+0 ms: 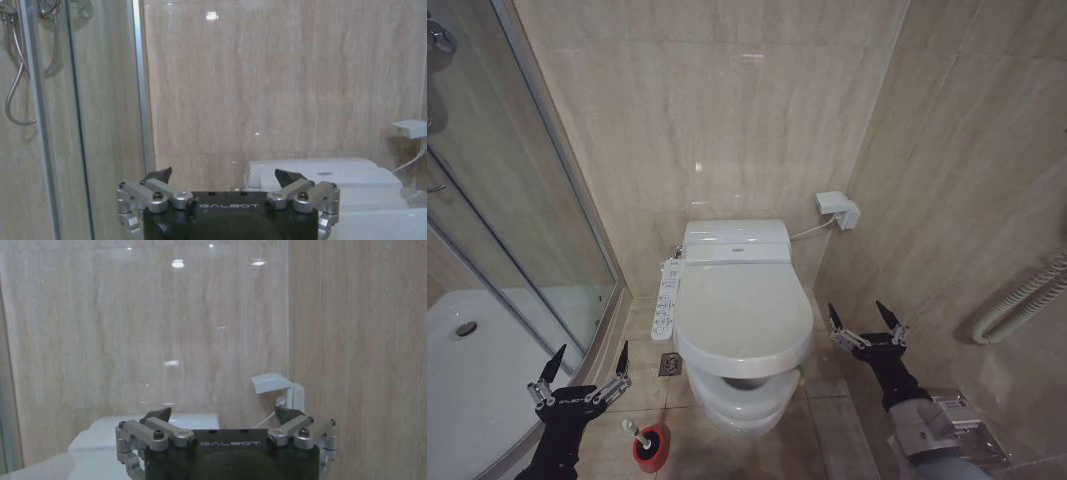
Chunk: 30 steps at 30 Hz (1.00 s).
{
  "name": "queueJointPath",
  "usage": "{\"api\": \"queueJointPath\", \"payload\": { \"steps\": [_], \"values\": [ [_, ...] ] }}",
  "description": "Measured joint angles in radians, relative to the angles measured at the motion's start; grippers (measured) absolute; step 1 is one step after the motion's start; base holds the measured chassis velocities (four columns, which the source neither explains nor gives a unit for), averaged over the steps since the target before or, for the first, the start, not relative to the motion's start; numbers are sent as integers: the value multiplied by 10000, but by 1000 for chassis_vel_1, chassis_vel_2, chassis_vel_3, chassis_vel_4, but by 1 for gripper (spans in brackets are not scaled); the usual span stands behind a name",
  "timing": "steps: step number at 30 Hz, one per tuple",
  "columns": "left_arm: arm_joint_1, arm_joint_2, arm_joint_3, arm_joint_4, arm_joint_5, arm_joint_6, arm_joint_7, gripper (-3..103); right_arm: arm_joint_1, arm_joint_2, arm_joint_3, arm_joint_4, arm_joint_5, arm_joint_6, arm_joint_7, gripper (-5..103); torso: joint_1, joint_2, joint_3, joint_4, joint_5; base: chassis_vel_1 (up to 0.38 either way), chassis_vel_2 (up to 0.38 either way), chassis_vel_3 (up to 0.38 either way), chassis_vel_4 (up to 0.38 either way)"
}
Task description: Open the toilet lid, clean the toilet bowl with a toilet brush, close the toilet lid, and flush.
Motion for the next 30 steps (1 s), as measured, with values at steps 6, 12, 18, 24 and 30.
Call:
{"api": "queueJointPath", "payload": {
  "steps": [6,12,18,24,30],
  "values": [
    [0,0,0,0,0,0,0,100,-41,7,-7,99,-4,22,37,100,0,0,0,0,0,0,0,0,0],
    [1,0,0,0,0,0,0,100,-173,63,-88,156,-143,207,32,100,0,0,0,0,1,0,0,0,0],
    [0,0,0,0,0,0,0,100,-346,278,-287,314,-425,360,70,100,0,0,0,-1,0,0,0,0,0],
    [0,0,0,0,0,0,0,100,-347,313,-283,272,-487,334,47,100,0,0,0,-1,1,0,0,0,0],
    [0,0,1,0,0,0,0,100,-343,314,-277,261,-491,305,42,100,0,0,0,0,1,0,0,0,0]
  ]
}}
